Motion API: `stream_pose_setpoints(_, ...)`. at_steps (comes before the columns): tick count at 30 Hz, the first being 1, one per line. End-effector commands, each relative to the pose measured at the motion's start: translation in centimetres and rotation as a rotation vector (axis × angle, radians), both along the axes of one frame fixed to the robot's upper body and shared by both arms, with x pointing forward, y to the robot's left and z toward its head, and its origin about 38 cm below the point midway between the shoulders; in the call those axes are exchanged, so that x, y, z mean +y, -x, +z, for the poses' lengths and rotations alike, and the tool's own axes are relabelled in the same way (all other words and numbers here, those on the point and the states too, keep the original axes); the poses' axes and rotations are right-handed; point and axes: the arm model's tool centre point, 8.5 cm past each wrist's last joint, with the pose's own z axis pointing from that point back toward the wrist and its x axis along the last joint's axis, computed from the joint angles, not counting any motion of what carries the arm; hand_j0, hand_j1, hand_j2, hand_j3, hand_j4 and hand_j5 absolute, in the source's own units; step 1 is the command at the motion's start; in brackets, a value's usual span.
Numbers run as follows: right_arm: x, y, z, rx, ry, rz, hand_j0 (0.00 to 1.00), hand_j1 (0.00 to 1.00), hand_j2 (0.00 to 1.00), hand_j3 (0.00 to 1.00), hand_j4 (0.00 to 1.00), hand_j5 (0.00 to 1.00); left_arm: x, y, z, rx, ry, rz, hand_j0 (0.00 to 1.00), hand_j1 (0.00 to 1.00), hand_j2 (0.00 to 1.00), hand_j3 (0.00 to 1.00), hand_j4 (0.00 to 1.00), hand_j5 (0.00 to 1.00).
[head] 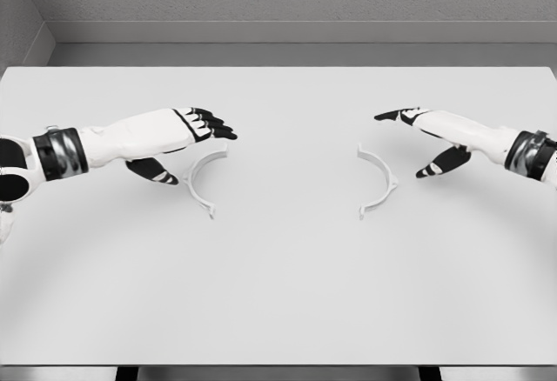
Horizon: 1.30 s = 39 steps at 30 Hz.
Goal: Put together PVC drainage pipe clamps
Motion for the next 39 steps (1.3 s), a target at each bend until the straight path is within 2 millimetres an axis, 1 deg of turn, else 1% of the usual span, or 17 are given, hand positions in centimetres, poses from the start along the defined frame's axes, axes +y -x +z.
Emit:
stream_pose_setpoints(1,1.3,-0.2,-1.4,0.026,-0.016,0.002,1.00,1.00,1.00,1.00,1.00,1.00,-0.5,-0.2,-0.1,-0.007,0.002,0.002,1.00,1.00,1.00,1.00,1.00,1.00)
stream_pose_setpoints(3,1.8,-0.4,-1.4,0.023,-0.011,0.012,1.00,1.00,1.00,1.00,1.00,1.00,-0.1,-0.3,-0.1,-0.006,-0.001,0.012,1.00,1.00,1.00,1.00,1.00,1.00)
stream_pose_setpoints(5,2.0,-0.4,-1.5,0.026,-0.008,0.016,1.00,1.00,1.00,1.00,1.00,1.00,0.7,-0.7,-1.1,0.025,-0.006,0.040,1.00,1.00,1.00,1.00,1.00,1.00)
stream_pose_setpoints(6,2.0,-0.4,-1.5,0.026,-0.008,0.016,1.00,1.00,1.00,1.00,1.00,1.00,0.6,-0.7,-1.4,0.035,-0.006,0.042,1.00,1.00,1.00,1.00,1.00,1.00)
stream_pose_setpoints(8,2.3,-0.4,-1.6,0.028,-0.015,0.020,1.00,1.00,1.00,1.00,1.00,1.00,0.7,-0.8,-1.3,0.031,-0.004,0.046,1.00,1.00,1.00,1.00,1.00,1.00)
stream_pose_setpoints(10,2.4,-0.4,-1.6,0.027,-0.016,0.022,1.00,1.00,1.00,1.00,1.00,1.00,0.6,-0.8,-1.6,0.040,-0.005,0.043,1.00,1.00,1.00,1.00,1.00,1.00)
stream_pose_setpoints(13,2.5,-0.4,-1.6,0.026,-0.016,0.023,1.00,1.00,1.00,1.00,1.00,1.00,0.4,-0.9,-1.6,0.035,-0.001,0.044,1.00,1.00,1.00,1.00,1.00,1.00)
stream_pose_setpoints(16,3.6,-0.4,-1.8,0.027,-0.028,0.041,1.00,1.00,1.00,1.00,1.00,1.00,-0.1,-1.0,-2.1,0.049,0.009,0.041,1.00,1.00,1.00,1.00,1.00,1.00)
stream_pose_setpoints(20,4.1,-0.4,-1.7,0.021,-0.034,0.052,1.00,1.00,1.00,1.00,1.00,1.00,0.1,-1.1,-2.4,0.055,0.002,0.049,1.00,1.00,1.00,1.00,1.00,1.00)
stream_pose_setpoints(25,4.9,-0.4,-1.0,0.000,-0.039,0.074,1.00,1.00,1.00,1.00,1.00,1.00,0.0,-1.0,-2.6,0.056,-0.004,0.048,1.00,1.00,1.00,1.00,1.00,1.00)
stream_pose_setpoints(28,5.2,-0.4,-1.1,0.000,-0.042,0.078,1.00,1.00,1.00,1.00,1.00,1.00,0.0,-1.0,-2.6,0.056,-0.004,0.048,1.00,1.00,1.00,1.00,1.00,1.00)
stream_pose_setpoints(29,5.6,-0.3,-1.3,0.006,-0.042,0.088,1.00,1.00,1.00,1.00,1.00,1.00,0.0,-1.0,-2.6,0.056,-0.002,0.047,1.00,1.00,1.00,1.00,1.00,1.00)
stream_pose_setpoints(34,6.7,-0.4,-1.3,0.003,-0.046,0.111,1.00,1.00,1.00,1.00,1.00,1.00,-1.3,-1.1,-2.9,0.045,-0.005,0.036,1.00,1.00,1.00,1.00,1.00,1.00)
stream_pose_setpoints(37,7.2,-0.3,-0.8,-0.012,-0.046,0.127,1.00,1.00,1.00,1.00,1.00,1.00,-1.3,-1.2,-2.8,0.043,-0.005,0.038,1.00,1.00,1.00,1.00,1.00,1.00)
stream_pose_setpoints(39,7.5,-0.2,-0.8,-0.014,-0.046,0.136,1.00,1.00,1.00,1.00,1.00,1.00,-0.8,-1.2,-2.6,0.041,-0.006,0.047,1.00,1.00,1.00,1.00,1.00,1.00)
